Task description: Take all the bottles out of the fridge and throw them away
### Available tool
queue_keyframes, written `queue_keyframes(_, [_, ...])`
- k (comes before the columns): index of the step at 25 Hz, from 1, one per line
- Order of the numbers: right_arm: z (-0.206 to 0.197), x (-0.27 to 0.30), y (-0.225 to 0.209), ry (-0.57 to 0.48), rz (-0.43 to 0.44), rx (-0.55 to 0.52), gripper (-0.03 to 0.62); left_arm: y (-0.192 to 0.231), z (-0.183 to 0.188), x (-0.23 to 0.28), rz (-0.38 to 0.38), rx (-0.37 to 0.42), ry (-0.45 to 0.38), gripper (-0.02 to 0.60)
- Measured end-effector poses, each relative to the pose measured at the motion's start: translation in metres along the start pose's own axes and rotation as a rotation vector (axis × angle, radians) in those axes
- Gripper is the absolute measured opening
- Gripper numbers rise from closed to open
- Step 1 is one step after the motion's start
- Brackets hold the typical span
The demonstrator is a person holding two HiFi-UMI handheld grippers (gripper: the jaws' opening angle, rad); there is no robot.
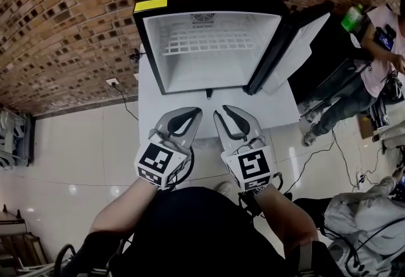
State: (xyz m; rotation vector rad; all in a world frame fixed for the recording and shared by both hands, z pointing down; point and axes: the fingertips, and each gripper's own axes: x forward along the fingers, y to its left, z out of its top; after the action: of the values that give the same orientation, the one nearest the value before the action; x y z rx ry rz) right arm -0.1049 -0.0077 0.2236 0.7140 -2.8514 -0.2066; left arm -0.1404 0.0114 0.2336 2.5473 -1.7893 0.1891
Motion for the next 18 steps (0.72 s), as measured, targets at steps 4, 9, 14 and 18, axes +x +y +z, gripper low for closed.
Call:
queue_keyframes(4, [0.001, 0.004, -0.004, -0.003, -0.019, 0.005, 0.036, 0.008, 0.008, -0.003, 0.021, 0.007, -0.017, 0.003])
queue_keyframes(9, [0.009, 0.005, -0.011, -0.020, -0.036, 0.013, 0.003, 0.007, 0.014, -0.002, 0.018, 0.023, -0.030, 0.003])
queue_keyframes(14, [0.015, 0.006, -0.010, -0.023, -0.039, 0.018, 0.003, 0.009, 0.023, 0.001, 0.016, 0.037, -0.045, 0.003])
queue_keyframes(18, [0.017, 0.007, -0.008, -0.021, -0.039, 0.017, 0.003, 0.011, 0.027, 0.002, 0.016, 0.045, -0.051, 0.003])
